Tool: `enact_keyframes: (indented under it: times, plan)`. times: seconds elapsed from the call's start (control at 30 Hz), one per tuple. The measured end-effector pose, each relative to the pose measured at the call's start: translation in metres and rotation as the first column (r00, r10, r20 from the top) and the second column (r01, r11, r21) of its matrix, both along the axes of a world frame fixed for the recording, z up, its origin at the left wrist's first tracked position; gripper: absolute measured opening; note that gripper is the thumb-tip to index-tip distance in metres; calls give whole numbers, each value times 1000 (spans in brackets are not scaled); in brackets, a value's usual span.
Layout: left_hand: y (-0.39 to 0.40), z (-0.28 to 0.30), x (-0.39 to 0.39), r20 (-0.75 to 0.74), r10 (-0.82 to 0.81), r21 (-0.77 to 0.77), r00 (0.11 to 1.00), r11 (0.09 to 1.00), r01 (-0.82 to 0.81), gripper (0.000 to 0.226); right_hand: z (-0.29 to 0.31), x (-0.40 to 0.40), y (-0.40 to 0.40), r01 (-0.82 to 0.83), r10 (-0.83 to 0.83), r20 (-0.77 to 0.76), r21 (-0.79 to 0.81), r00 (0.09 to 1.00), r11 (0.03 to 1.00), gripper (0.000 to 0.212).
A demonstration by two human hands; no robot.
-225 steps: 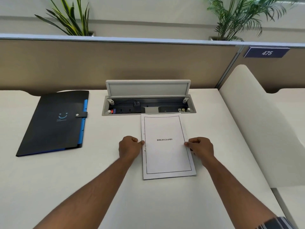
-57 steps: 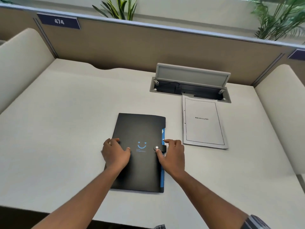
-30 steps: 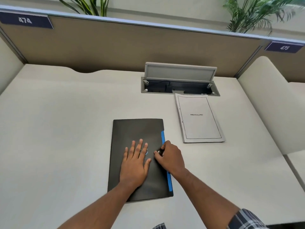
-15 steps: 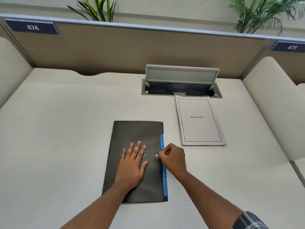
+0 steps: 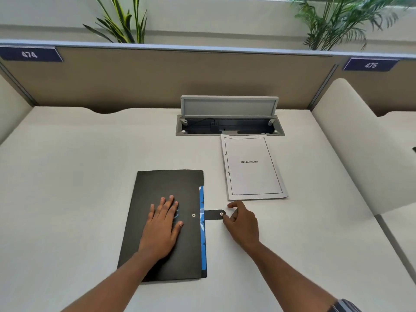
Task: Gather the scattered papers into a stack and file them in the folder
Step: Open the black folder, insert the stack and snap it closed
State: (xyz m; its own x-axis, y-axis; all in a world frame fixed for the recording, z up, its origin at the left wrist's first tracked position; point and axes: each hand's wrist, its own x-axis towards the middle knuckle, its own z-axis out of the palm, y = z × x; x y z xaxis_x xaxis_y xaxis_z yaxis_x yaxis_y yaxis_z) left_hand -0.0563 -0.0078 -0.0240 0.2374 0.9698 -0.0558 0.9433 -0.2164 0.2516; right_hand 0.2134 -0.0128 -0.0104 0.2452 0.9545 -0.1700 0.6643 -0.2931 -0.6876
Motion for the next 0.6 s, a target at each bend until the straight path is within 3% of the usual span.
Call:
enact_keyframes:
  times: [0.1, 0.27, 0.43, 0.6]
  plan:
    - [5, 9, 20, 99, 31, -14, 995, 999, -30, 64, 4, 8, 0, -4, 5, -103, 10, 995, 1000, 33]
    - [22, 23, 66, 250, 17, -37, 968, 999, -8, 62, 16, 37, 0, -11, 13, -67, 40, 998, 999, 18]
    - [47, 41, 109, 425, 87, -93, 901, 994, -52, 64, 28, 79, 22, 117, -116, -27, 54, 993, 992, 13]
    - [81, 53, 147, 340, -10, -57, 940, 998, 31, 59, 39, 122, 57, 199, -204, 19, 160, 979, 967, 17]
